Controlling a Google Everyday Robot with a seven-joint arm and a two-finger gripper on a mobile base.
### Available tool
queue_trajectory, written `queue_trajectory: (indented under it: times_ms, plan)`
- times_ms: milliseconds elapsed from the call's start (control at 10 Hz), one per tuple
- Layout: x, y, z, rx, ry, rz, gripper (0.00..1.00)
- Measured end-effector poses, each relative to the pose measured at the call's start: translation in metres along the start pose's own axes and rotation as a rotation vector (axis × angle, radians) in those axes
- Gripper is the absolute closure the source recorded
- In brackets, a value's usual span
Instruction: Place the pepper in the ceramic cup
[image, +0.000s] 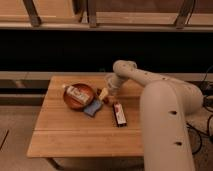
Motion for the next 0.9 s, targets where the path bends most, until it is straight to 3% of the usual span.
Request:
queue_trajectory:
  times_ms: [400, 900]
  plan:
    - [0.004, 0.007, 0.011, -0.042, 0.021, -0.006, 0.35]
    - [0.006, 0.007, 0.020, -0.058, 0.044, -0.010, 0.35]
